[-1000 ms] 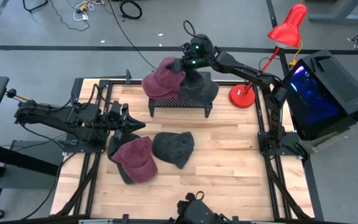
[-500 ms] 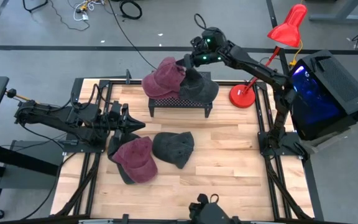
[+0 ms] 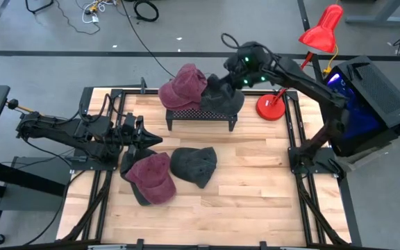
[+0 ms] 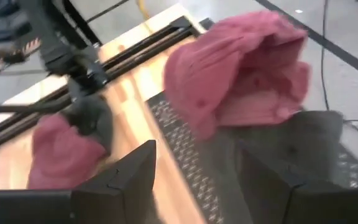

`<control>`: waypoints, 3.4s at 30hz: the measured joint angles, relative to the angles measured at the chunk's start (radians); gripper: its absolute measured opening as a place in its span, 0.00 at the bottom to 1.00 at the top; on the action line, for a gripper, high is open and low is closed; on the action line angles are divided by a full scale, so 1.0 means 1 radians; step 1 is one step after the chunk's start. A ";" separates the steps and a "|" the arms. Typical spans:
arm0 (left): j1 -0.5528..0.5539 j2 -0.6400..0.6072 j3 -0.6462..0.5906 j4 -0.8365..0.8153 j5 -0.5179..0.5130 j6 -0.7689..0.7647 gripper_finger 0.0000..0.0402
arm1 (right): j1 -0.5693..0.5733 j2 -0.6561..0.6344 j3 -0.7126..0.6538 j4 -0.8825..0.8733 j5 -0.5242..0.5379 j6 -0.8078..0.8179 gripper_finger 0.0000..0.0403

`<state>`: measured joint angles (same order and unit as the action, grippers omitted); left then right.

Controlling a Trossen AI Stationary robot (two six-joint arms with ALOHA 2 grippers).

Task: Pick & Place hat
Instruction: Put the red cap on top of the stacked red caps on the shelf

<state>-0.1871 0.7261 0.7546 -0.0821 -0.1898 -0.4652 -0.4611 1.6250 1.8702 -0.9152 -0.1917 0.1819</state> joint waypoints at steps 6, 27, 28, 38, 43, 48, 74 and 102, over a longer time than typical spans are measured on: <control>0.000 0.000 0.000 -0.003 0.000 0.000 0.03 | 0.099 -0.034 0.000 -0.039 -0.008 0.004 0.53; 0.000 0.000 0.000 -0.024 0.000 0.004 0.03 | 0.392 -0.036 -0.001 -0.176 0.104 0.089 0.53; 0.000 0.000 0.000 -0.024 0.000 0.004 0.03 | 0.406 -0.036 -0.003 -0.171 0.114 0.097 0.53; 0.000 0.000 0.000 -0.028 0.000 0.005 0.03 | 0.527 -0.054 -0.298 0.115 0.153 0.315 0.53; 0.000 0.000 0.000 -0.039 0.000 0.005 0.03 | 0.581 -0.071 -0.440 0.262 0.162 0.444 0.53; 0.000 0.000 0.000 -0.056 0.003 0.005 0.03 | 0.629 -0.110 -0.539 0.297 0.209 0.541 0.53; 0.001 0.000 0.000 -0.473 0.029 -0.335 0.47 | 0.691 -0.213 -0.624 0.414 0.338 0.625 0.53; 0.402 0.161 0.000 -0.715 0.554 -0.391 0.60 | 0.690 -0.212 -0.624 0.426 0.341 0.625 0.53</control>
<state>0.2144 0.8866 0.7544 -0.7973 0.3637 -0.8565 0.2291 1.4128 1.2457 -0.4889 0.1493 0.8069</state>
